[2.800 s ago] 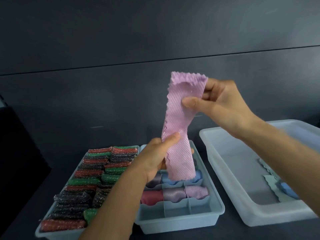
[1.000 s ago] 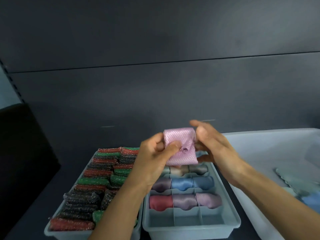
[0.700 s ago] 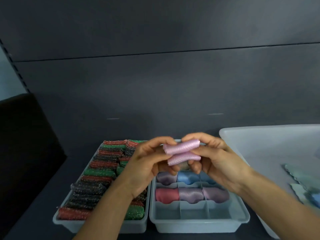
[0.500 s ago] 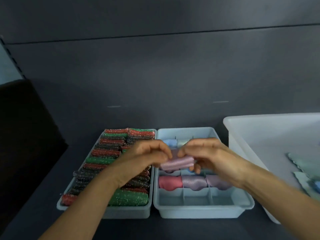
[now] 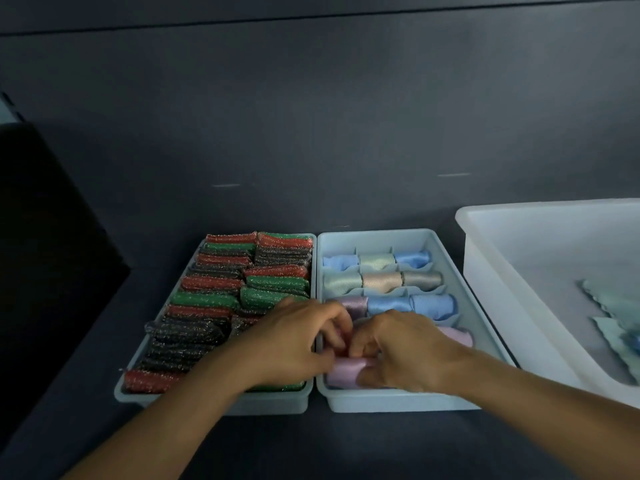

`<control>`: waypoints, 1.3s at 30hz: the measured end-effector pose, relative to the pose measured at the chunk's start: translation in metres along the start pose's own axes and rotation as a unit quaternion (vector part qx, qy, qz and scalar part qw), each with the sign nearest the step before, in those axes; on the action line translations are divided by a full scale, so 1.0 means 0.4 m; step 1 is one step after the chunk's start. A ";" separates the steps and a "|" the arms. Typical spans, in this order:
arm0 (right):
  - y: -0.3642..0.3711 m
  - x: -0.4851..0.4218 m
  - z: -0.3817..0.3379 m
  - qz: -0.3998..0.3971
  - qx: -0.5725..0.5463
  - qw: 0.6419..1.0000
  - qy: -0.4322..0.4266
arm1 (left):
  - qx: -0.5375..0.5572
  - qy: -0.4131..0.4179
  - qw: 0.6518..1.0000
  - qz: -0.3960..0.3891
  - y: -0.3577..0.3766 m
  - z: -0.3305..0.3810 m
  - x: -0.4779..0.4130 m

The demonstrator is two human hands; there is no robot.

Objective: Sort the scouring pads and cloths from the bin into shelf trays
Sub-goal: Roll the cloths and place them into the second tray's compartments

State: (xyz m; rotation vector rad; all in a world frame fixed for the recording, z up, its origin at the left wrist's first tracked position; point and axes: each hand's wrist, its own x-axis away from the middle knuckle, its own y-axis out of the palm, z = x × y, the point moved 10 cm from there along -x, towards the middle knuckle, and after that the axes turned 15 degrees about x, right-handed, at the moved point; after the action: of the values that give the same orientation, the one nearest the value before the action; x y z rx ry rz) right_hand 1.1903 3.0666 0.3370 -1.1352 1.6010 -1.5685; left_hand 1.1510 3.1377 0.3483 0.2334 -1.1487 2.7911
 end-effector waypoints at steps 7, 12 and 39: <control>0.015 -0.032 -0.061 -0.044 0.148 0.986 -0.059 | 0.054 -0.011 0.998 0.040 -0.036 -0.018 0.005; 0.045 -0.037 -0.064 -0.128 0.129 0.981 -0.072 | 0.071 -0.014 0.997 0.040 -0.039 -0.008 -0.008; 0.085 0.422 0.815 -0.286 0.093 0.884 0.357 | 0.144 0.092 0.985 0.025 0.199 0.419 -0.260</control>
State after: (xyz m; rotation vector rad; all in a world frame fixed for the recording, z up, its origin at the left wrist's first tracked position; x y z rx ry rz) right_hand 1.3995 2.7663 0.2927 -1.0287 1.5426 -2.7137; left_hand 1.2568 2.9585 0.3917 -0.0308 -0.7194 2.9403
